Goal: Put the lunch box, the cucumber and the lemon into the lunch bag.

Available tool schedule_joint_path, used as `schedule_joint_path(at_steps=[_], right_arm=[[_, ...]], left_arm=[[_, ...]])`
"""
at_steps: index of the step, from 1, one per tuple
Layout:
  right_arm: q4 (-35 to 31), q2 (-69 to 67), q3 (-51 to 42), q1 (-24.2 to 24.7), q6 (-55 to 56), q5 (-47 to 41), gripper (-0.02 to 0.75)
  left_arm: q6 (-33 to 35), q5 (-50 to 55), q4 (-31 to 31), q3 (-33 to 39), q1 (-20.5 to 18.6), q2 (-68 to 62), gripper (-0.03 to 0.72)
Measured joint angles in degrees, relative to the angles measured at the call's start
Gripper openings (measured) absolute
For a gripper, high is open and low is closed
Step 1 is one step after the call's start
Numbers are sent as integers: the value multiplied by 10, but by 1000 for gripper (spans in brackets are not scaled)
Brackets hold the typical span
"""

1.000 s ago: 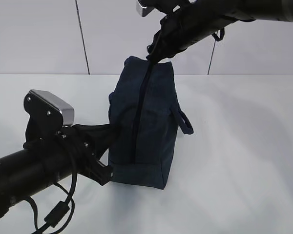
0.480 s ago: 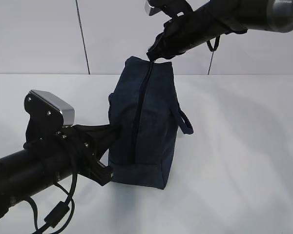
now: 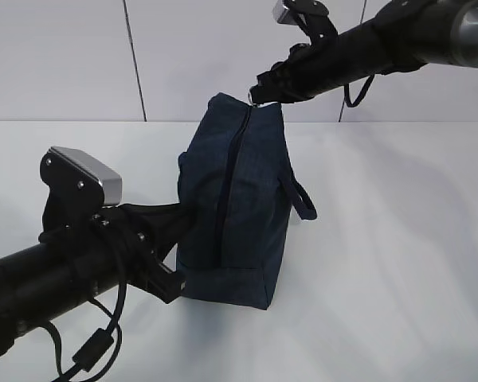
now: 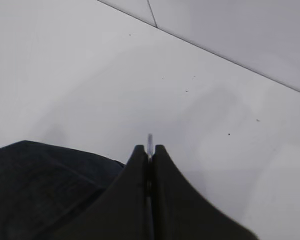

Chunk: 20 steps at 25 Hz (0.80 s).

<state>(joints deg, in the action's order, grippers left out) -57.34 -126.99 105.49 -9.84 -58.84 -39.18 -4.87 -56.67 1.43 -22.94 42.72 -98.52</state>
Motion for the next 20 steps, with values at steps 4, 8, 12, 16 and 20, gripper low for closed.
schedule_joint_path(at_steps=[4,8,12,16,20], right_arm=[[-60,-1,0,19,-21,-40,20],[-115,-7,4,28,-49,-85,20],[-136,-7,4,28,-58,-97,20],[-146,-12,5,28,-61,-103,20],[-153,-18,6,28,-62,-108,20]], left_arm=[[0,0,1,0,0,0,9],[0,1,2,0,0,0,9],[0,1,2,0,0,0,9],[0,2,3,0,0,0,9],[0,2,1,0,0,0,10]])
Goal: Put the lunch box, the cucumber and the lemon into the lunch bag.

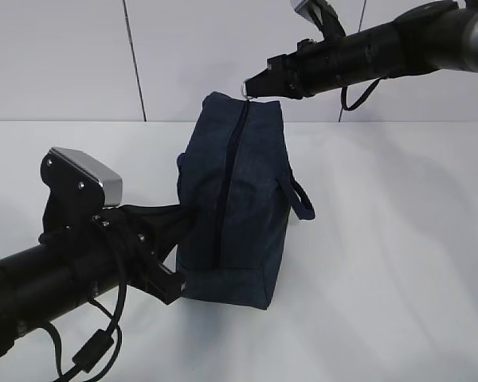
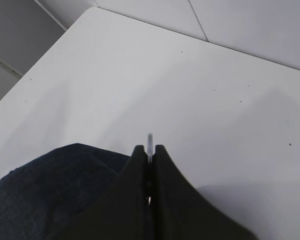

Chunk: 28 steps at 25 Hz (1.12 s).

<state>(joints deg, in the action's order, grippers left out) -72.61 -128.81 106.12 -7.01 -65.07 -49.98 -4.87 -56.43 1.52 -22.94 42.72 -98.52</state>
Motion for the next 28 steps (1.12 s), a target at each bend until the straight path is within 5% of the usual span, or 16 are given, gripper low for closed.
schedule_joint_path(at_steps=[5,13,15,22,28], right_arm=[[0,-1,0,0,0,-1,20],[0,-1,0,0,-7,-3,20],[0,-1,0,0,-7,-3,20],[-4,-1,0,0,-7,-3,20],[-5,-1,0,0,-7,-6,20]], left_arm=[[-33,7,-7,0,0,0,63],[-89,37,-7,7,0,7,475],[-93,60,-9,13,0,29,523],[-96,249,-60,7,1,215,551],[-98,564,-76,-170,-38,314,546]])
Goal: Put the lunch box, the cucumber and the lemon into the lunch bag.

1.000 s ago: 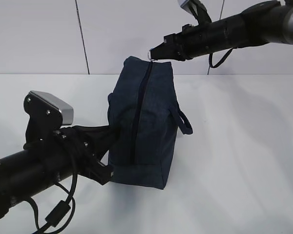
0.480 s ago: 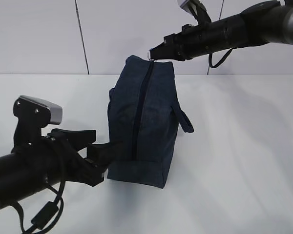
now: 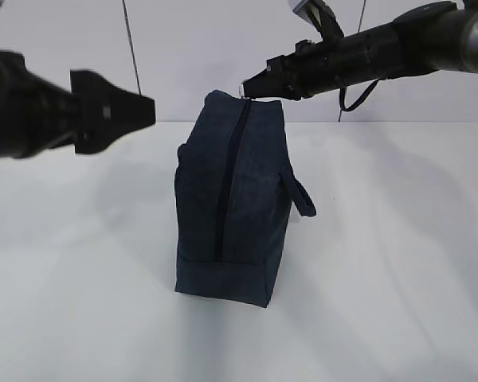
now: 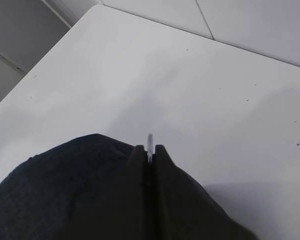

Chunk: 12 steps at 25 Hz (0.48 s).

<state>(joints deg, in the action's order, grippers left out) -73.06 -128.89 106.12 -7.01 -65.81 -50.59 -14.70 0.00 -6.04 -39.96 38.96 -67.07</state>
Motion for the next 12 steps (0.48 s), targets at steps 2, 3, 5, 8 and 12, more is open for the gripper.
schedule_joint_path(at_steps=[2,3,5,8,12], right_arm=[[0,0,0,0,0,-10,20],[0,0,0,0,0,-14,20],[0,0,0,0,0,-17,20],[0,0,0,0,0,-22,20],[-9,0,0,0,0,-23,20]], left_arm=[[0,82,11,-63,-14,-3,539],[0,121,15,-94,-19,-9,538],[-1,181,21,-147,-32,-23,535],[-1,258,23,-218,-46,-60,519],[-1,303,25,-289,-52,-116,511]])
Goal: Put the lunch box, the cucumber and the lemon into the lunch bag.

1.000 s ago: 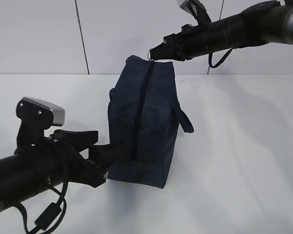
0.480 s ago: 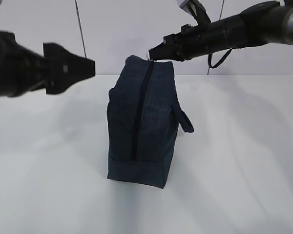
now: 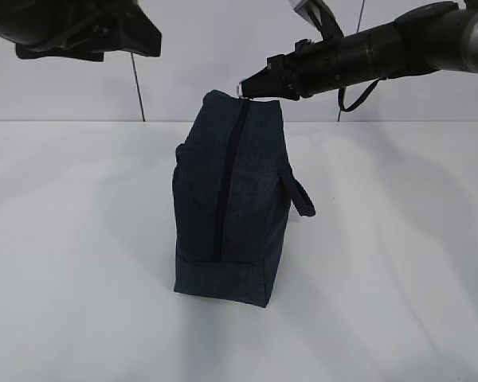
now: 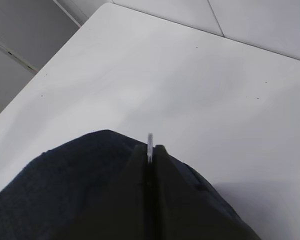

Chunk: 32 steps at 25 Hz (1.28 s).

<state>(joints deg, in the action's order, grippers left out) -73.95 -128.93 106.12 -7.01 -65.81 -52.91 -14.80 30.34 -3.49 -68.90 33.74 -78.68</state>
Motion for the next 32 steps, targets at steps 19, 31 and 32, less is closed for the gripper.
schedule_joint_path(at_steps=[19,31,32], right_arm=[[-42,0,0,0,0,-2,20],[-42,0,0,0,0,-2,20],[-42,0,0,0,0,-2,20]], left_arm=[[56,100,-99,-221,-57,-240,476],[93,116,-130,-282,-57,-332,445],[94,115,-131,-283,-57,-335,445]])
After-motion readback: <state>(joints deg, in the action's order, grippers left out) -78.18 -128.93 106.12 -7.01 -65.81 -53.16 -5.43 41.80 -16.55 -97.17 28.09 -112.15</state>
